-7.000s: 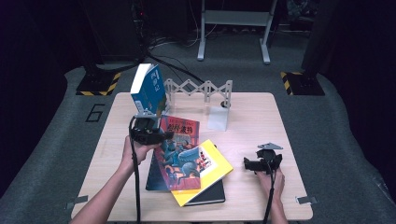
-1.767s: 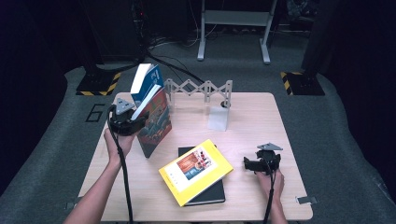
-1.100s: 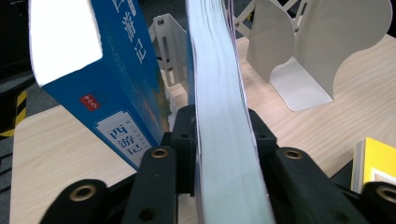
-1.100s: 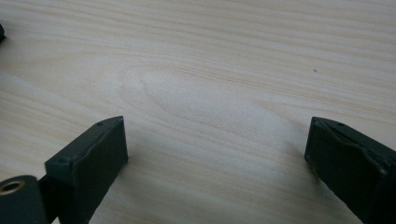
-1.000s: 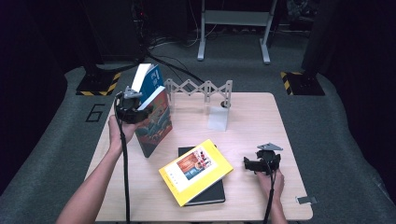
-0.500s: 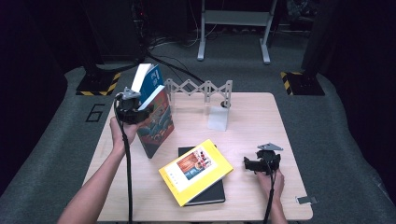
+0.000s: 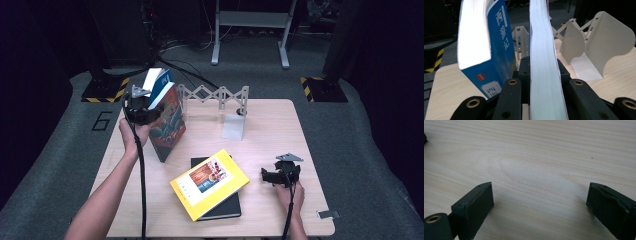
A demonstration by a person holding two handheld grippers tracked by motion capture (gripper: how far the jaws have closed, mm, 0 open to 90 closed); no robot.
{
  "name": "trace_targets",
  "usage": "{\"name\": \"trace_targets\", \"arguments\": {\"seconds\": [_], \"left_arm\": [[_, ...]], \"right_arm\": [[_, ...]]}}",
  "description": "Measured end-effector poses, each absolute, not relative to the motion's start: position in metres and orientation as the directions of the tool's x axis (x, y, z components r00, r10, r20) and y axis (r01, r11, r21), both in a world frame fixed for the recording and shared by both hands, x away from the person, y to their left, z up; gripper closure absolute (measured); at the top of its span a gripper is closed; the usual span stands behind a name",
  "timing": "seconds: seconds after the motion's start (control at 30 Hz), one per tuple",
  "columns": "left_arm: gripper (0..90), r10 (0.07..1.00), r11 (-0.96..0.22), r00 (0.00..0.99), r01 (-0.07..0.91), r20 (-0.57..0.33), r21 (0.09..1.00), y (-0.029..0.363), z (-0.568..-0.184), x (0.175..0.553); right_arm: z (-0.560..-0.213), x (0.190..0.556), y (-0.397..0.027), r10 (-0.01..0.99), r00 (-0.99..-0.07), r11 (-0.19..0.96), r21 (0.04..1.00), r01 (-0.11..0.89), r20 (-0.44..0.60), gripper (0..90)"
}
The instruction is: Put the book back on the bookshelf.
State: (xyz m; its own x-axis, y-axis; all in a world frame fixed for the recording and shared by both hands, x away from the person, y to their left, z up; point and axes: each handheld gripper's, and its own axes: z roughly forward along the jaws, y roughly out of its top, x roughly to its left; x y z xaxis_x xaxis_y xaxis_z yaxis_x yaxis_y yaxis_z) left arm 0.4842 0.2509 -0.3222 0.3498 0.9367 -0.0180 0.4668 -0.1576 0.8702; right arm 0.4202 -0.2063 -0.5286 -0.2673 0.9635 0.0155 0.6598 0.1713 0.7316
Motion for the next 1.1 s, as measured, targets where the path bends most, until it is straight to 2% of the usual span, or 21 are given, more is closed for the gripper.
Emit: {"name": "trace_targets", "arguments": {"seconds": [0.4, 1.1], "left_arm": [[73.9, 0.964, -0.091, 0.264, 0.444, -0.033, 0.891, 0.247, -0.323, 0.505], [73.9, 0.984, -0.086, 0.176, 0.404, 0.015, 0.911, 0.224, -0.333, 0.535]], "right_arm": [[-0.529, 0.420, -0.206, 0.963, -0.268, 0.171, 0.732, 0.660, 0.016, 6.7], [-0.529, 0.420, -0.207, 0.963, -0.269, 0.172, 0.732, 0.659, 0.016, 6.9]]}}
